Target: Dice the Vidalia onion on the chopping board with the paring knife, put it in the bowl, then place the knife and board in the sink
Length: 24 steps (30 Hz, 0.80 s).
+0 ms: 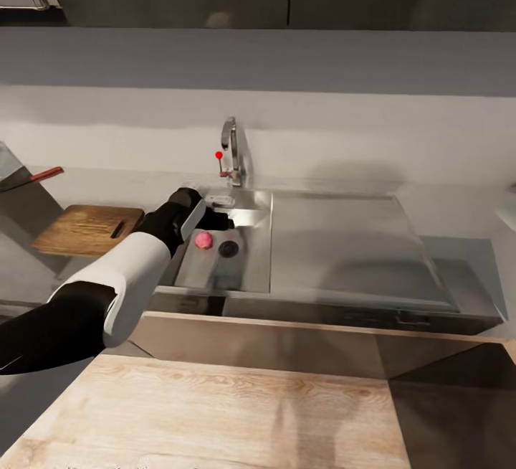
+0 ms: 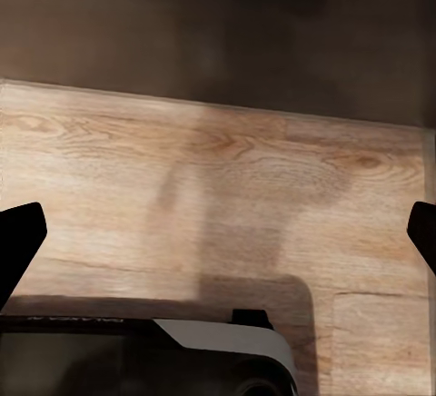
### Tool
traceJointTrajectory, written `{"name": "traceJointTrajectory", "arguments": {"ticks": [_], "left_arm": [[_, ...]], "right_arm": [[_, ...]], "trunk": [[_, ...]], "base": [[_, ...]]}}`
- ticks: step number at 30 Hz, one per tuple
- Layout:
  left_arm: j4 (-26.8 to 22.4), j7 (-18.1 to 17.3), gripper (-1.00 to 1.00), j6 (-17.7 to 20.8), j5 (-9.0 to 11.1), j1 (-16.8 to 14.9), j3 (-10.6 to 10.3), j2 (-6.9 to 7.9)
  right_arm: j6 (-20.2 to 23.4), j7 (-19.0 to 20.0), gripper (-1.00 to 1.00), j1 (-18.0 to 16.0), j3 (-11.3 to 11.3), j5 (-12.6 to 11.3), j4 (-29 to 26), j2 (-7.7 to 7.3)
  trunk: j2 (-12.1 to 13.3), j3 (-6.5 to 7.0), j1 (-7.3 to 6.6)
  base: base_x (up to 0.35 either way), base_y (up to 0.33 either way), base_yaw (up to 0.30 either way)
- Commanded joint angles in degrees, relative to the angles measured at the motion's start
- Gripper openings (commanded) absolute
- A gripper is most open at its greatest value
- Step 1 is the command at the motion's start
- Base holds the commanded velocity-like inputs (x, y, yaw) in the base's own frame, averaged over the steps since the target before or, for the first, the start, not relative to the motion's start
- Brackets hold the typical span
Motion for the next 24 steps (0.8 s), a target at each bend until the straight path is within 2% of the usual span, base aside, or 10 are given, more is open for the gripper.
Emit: {"name": "traceJointTrajectory", "arguments": {"ticks": [1,7,16,24], "left_arm": [[-0.03,0.17,1.0,0.2,0.54,0.25,-0.45,0.13],[-0.02,0.16,1.0,0.2,0.54,0.79,-0.45,0.3],[-0.06,0.17,1.0,0.2,0.54,0.84,-0.45,0.31],[0.37,0.17,1.0,0.2,0.54,0.84,-0.45,0.31]], "right_arm": [[-0.18,-0.23,1.0,0.0,0.22,-0.46,-0.07,-0.04],[-0.18,-0.21,1.0,0.0,0.22,-0.46,-0.07,-0.04],[-0.18,-0.23,1.0,0.03,0.22,-0.46,-0.07,-0.04],[-0.18,-0.2,1.0,0.02,0.22,-0.46,-0.07,-0.04]], "trunk": [[-0.1,-0.08,0.03],[-0.1,-0.08,0.03],[-0.1,-0.08,0.03],[-0.1,-0.08,0.03]], "base": [[0.001,0.0,0.15],[0.0,0.0,0.121],[0.008,0.0,0.015],[0.205,0.0,0.001]]}}
